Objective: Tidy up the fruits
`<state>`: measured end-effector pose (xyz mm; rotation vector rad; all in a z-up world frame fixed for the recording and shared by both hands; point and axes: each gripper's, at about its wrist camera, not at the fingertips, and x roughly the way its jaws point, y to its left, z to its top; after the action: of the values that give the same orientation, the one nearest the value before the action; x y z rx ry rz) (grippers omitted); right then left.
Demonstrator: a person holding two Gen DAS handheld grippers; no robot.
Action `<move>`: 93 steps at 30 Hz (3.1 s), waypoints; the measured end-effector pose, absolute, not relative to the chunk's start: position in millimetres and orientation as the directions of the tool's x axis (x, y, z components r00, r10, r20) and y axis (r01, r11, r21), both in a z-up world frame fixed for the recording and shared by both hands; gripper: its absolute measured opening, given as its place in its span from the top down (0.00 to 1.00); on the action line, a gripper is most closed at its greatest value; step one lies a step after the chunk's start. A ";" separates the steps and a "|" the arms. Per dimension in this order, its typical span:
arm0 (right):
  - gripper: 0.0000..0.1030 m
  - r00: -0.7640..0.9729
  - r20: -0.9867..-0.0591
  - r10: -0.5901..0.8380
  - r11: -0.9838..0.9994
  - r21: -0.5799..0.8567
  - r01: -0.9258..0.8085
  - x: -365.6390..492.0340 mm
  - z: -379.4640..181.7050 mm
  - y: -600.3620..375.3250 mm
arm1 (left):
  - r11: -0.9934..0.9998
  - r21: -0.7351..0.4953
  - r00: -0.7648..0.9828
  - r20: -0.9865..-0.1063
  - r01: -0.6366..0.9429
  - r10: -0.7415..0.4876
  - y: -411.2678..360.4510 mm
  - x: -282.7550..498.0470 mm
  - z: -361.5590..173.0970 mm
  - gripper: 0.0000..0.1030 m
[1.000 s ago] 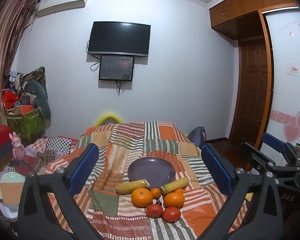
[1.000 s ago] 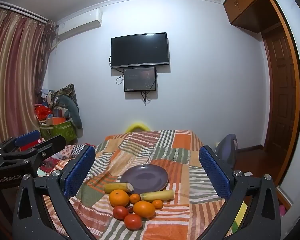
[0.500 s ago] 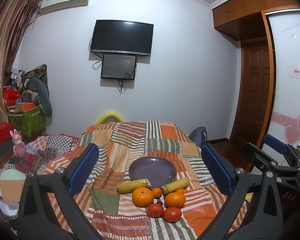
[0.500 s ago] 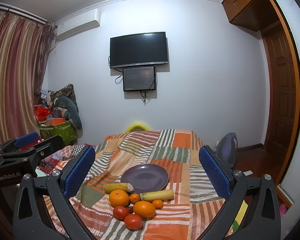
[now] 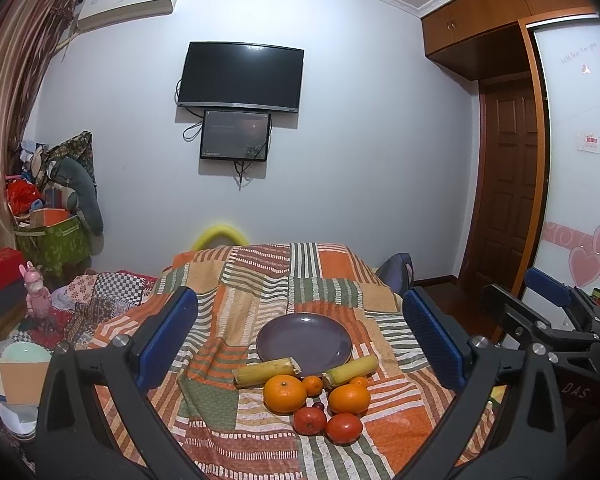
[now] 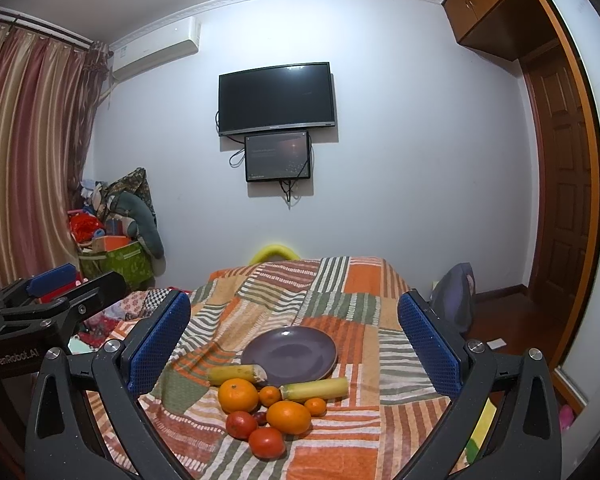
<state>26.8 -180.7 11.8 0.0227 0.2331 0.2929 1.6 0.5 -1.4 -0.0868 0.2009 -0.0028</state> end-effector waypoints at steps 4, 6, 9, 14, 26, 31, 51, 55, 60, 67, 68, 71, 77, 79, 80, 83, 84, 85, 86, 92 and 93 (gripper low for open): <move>0.00 0.932 -0.224 0.286 0.958 0.055 -0.281 26.9 11.9 -180.7 | 0.997 -0.079 0.980 -0.198 -0.008 -0.008 -0.8 1.2 -0.2 0.00; 0.00 0.931 -0.225 0.287 0.958 0.056 -0.281 27.0 11.6 -180.8 | 0.997 -0.079 0.980 -0.198 -0.007 -0.009 -1.4 1.4 -0.1 0.00; 0.00 0.931 -0.224 0.287 0.958 0.056 -0.282 26.6 11.3 -180.5 | 0.997 -0.080 0.980 -0.198 -0.006 -0.010 -2.1 1.0 0.2 0.00; 0.00 0.931 -0.225 0.287 0.958 0.053 -0.282 27.3 10.6 -180.2 | 0.997 -0.079 0.980 -0.198 -0.007 -0.009 -2.2 1.3 0.9 0.00; 0.00 0.929 -0.227 0.294 0.956 0.058 -0.288 28.4 8.2 -178.5 | 0.997 -0.078 0.980 -0.197 -0.008 -0.008 -2.3 1.1 1.1 0.00; 0.00 0.927 -0.227 0.298 0.955 0.059 -0.292 28.0 6.9 -178.5 | 0.997 -0.078 0.980 -0.198 -0.008 -0.008 -2.0 1.0 1.1 0.00; 0.08 0.912 -0.246 0.328 0.944 0.062 -0.323 34.2 -0.7 -181.2 | 0.997 -0.073 0.970 -0.244 -0.019 0.000 -0.9 15.3 -3.6 0.16; 0.16 0.897 -0.273 0.347 0.937 0.072 -0.341 40.6 -6.3 -182.9 | 0.998 -0.061 0.957 -0.289 -0.022 0.003 -1.3 28.3 -11.0 0.24; 0.29 0.865 -0.336 0.372 0.927 0.088 -0.364 55.4 -19.3 -187.1 | 0.999 -0.045 0.942 -0.336 -0.006 -0.009 -3.4 45.2 -21.9 0.33; 0.43 0.806 -0.459 0.373 0.923 0.096 -0.373 84.9 -46.6 -192.4 | 1.000 -0.002 0.919 -0.395 -0.001 0.000 -2.0 69.5 -40.6 0.34; 0.43 0.795 -0.475 0.376 0.922 0.103 -0.374 88.6 -50.6 -193.5 | 1.000 -0.005 0.912 -0.410 0.005 -0.007 0.2 75.0 -44.4 0.34; 0.43 0.760 -0.525 0.383 0.918 0.130 -0.374 100.0 -65.4 -196.9 | 1.000 0.014 0.885 -0.465 -0.005 0.011 5.1 94.8 -58.0 0.34; 0.43 0.692 -0.608 0.389 0.914 0.162 -0.371 122.3 -86.4 -195.4 | 1.000 -0.005 0.810 -0.586 0.007 -0.009 20.3 132.6 -93.4 0.34; 0.43 0.676 -0.626 0.389 0.913 0.165 -0.372 125.9 -91.9 -192.7 | 1.000 -0.003 0.786 -0.618 0.008 -0.008 23.5 141.8 -105.1 0.34; 0.43 0.667 -0.635 0.390 0.912 0.169 -0.373 127.7 -95.3 -191.4 | 1.000 -0.002 0.775 -0.632 0.013 -0.011 24.3 146.1 -110.9 0.34; 0.43 0.627 -0.669 0.399 0.907 0.189 -0.376 135.0 -107.2 -186.2 | 1.000 -0.013 0.743 -0.669 0.027 -0.029 26.9 157.6 -126.6 0.34; 0.43 0.610 -0.685 0.398 0.907 0.195 -0.373 136.7 -112.1 -184.3 | 0.999 -0.016 0.732 -0.681 0.031 -0.034 27.4 160.9 -131.5 0.33; 0.43 0.599 -0.694 0.399 0.906 0.198 -0.374 142.1 -116.3 -180.7 | 0.999 -0.016 0.724 -0.689 0.035 -0.036 27.7 163.1 -135.3 0.33; 0.43 0.584 -0.703 0.406 0.903 0.208 -0.376 143.4 -119.8 -179.6 | 0.999 -0.016 0.717 -0.696 0.039 -0.039 27.7 165.0 -139.0 0.33; 0.43 0.500 -0.755 0.423 0.893 0.253 -0.373 156.4 -143.3 -172.4 | 0.998 -0.026 0.681 -0.730 0.054 -0.056 31.4 169.9 -158.0 0.28; 0.43 0.481 -0.766 0.427 0.891 0.265 -0.368 158.2 -148.0 -171.1 | 0.998 -0.029 0.677 -0.734 0.055 -0.058 31.9 170.4 -159.8 0.28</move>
<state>158.2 -171.1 -148.0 0.0678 0.9528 0.4847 170.4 31.9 -159.8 -0.0046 0.8249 -0.0636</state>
